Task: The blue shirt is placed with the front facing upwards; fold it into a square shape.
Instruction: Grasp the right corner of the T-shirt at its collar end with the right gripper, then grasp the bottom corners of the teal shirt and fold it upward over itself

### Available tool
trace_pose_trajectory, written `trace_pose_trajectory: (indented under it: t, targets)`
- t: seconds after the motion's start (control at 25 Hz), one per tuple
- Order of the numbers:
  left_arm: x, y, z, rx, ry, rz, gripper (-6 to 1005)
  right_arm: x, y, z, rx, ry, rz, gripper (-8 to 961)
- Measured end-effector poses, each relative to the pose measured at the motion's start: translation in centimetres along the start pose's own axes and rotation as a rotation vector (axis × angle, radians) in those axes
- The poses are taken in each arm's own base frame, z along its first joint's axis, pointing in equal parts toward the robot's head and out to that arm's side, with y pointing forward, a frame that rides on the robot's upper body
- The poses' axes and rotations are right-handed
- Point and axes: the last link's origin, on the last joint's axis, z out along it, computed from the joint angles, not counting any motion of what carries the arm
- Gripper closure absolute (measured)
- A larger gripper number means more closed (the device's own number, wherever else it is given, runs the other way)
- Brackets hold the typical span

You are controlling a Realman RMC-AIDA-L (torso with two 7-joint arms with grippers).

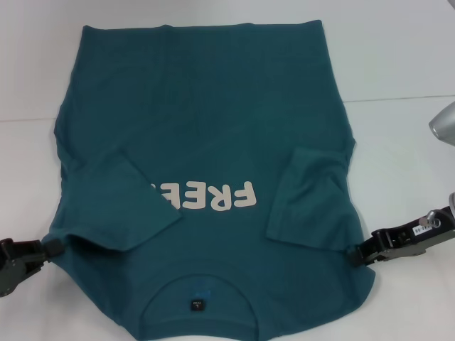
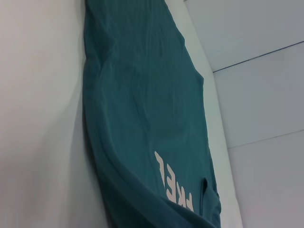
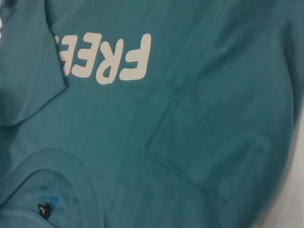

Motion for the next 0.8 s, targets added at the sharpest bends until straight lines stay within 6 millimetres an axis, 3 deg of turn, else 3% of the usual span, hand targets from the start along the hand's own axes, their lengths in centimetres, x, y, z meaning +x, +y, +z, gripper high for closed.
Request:
trace_pose_trajectory:
  t: [0.44, 0.8]
  targets:
    - [-0.2, 0.1, 0.3, 0.016, -0.047, 0.036, 952, 0.2, -0.4, -0.4, 0.006, 0.011, 0.001, 914]
    - [-1.2, 0.8, -0.5, 0.036, -0.211, 0.139, 951, 1.2, -0.5, -2.2, -0.016, 0.052, -0.005, 916]
